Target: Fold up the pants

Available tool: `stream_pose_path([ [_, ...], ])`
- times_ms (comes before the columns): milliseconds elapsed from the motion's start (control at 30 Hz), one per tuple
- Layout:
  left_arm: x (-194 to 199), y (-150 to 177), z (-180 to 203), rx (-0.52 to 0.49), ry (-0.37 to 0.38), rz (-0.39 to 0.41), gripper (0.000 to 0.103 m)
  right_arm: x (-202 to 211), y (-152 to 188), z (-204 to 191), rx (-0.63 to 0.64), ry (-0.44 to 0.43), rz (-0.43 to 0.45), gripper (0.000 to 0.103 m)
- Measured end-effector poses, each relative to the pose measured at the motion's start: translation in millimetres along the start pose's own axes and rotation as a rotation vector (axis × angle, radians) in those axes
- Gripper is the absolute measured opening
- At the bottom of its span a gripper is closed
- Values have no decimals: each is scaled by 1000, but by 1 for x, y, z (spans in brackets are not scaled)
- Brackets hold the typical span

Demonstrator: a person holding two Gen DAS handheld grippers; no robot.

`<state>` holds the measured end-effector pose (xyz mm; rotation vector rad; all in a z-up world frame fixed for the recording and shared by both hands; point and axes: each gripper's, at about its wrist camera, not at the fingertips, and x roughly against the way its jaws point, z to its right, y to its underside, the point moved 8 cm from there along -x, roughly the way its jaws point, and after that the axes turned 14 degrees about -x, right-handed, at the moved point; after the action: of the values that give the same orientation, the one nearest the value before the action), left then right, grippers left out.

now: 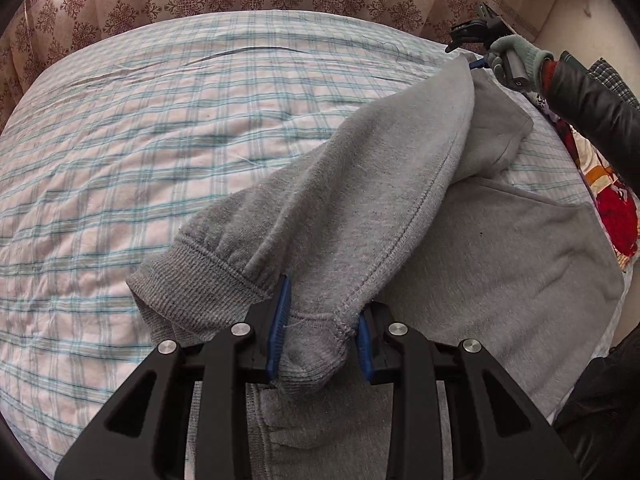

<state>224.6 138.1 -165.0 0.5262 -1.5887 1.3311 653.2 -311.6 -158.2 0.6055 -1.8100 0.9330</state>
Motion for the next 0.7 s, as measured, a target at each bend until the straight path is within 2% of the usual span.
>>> stream_pose_path([
  [133, 2, 2, 0, 3, 2, 1, 29, -6, -1, 8, 3, 40, 24, 63],
  [167, 3, 3, -1, 3, 3, 0, 28, -7, -2, 9, 12, 47, 27, 49],
  [200, 3, 4, -1, 3, 2, 1, 28, -8, -2, 11, 13, 52, 21, 42],
  [233, 3, 4, -1, 4, 1, 1, 28, -9, -2, 14, 7, 40, 7, 30],
  [267, 4, 4, -1, 6, -1, 2, 28, -8, 0, 18, -6, 18, -9, 10],
  [300, 4, 4, -2, 9, -6, 5, 28, -5, 1, 23, -22, -3, -16, 5],
  [533, 13, -2, -15, 38, -48, 34, 27, 65, 10, 54, -13, -89, 68, 4],
  [700, 42, -16, -34, 62, -120, 100, 25, 129, 26, 85, -20, -148, 121, 4],
])
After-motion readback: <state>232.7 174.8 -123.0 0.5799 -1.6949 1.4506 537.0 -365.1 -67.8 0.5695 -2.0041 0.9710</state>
